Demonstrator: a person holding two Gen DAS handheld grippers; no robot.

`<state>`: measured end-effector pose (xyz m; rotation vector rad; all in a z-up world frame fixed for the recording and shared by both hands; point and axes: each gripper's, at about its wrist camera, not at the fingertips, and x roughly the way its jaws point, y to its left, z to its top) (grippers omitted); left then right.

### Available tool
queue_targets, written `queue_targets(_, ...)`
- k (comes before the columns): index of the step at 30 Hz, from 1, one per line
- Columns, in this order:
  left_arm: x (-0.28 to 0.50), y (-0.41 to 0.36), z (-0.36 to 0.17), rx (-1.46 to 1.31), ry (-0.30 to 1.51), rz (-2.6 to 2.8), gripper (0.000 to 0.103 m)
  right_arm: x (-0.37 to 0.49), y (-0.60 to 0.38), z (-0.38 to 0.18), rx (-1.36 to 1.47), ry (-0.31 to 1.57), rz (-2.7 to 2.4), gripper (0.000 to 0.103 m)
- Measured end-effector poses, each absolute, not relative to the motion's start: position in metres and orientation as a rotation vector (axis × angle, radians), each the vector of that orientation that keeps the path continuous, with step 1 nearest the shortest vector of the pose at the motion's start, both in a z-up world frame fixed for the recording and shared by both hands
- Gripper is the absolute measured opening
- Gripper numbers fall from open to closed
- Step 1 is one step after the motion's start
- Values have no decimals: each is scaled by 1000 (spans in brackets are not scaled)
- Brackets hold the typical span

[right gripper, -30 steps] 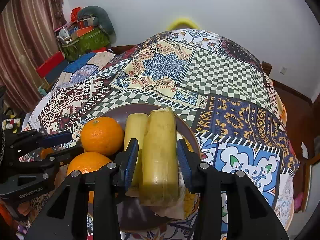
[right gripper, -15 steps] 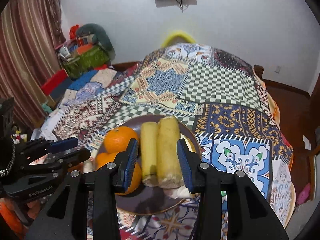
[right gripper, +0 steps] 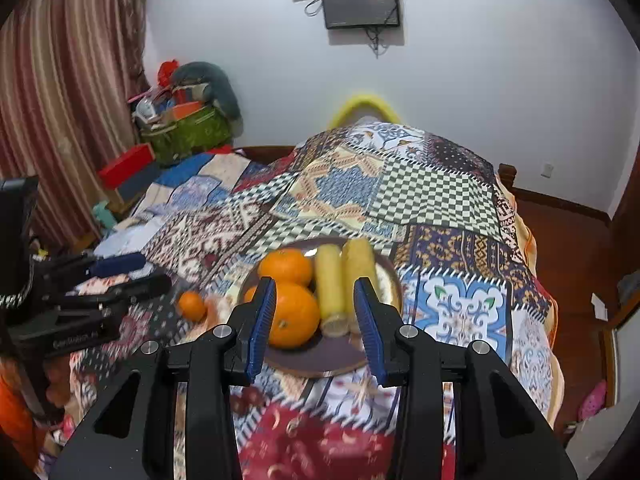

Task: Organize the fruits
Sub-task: 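Move the left gripper to the wrapped pomelo segment while the right gripper approaches the dark dates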

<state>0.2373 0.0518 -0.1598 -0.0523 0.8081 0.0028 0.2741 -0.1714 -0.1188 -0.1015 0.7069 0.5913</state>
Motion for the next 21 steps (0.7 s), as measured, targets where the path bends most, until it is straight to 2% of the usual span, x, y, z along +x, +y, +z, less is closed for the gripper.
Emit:
queue_targets(3, 225, 58, -167, -62, 826, 20, 59, 261, -172, -123, -127, 713, 598, 37)
queue_targets(13, 207, 65, -209, -88, 921, 22, 59, 245, -167, -167, -135, 810, 617, 37)
queue_targets(21, 223, 56, -239, -106, 983, -6, 59, 243, -164, -194, -152, 872, 633, 37)
